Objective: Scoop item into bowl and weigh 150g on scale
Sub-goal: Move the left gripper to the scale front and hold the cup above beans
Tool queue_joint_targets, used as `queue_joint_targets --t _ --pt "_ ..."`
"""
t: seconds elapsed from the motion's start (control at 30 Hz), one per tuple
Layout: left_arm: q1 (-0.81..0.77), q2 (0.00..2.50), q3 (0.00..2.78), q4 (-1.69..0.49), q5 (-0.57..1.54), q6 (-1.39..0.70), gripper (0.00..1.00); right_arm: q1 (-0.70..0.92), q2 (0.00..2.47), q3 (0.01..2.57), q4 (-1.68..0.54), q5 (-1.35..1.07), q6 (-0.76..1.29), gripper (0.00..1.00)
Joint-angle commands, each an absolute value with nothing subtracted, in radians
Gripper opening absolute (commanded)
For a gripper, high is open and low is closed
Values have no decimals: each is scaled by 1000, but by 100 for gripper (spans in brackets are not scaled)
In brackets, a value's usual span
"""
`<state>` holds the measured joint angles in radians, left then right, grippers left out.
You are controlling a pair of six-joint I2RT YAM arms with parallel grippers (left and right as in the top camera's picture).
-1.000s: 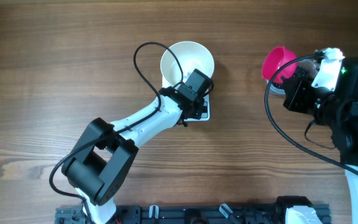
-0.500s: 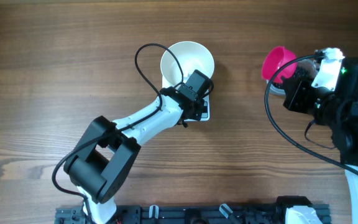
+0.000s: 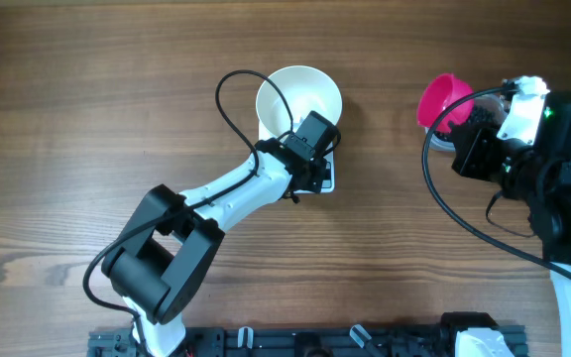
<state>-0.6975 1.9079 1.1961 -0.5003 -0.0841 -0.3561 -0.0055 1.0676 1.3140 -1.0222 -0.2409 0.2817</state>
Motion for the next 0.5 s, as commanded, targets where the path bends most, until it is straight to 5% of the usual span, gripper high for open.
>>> queue_joint_targets --t 0.0,0.47 --pt "-706 1953 1194 -504 -49 -347 4 -5 1055 1327 -1013 -224 266 4" --pt "-705 1901 1211 -548 -121 -347 4 -5 1054 1327 -1018 -225 273 4"
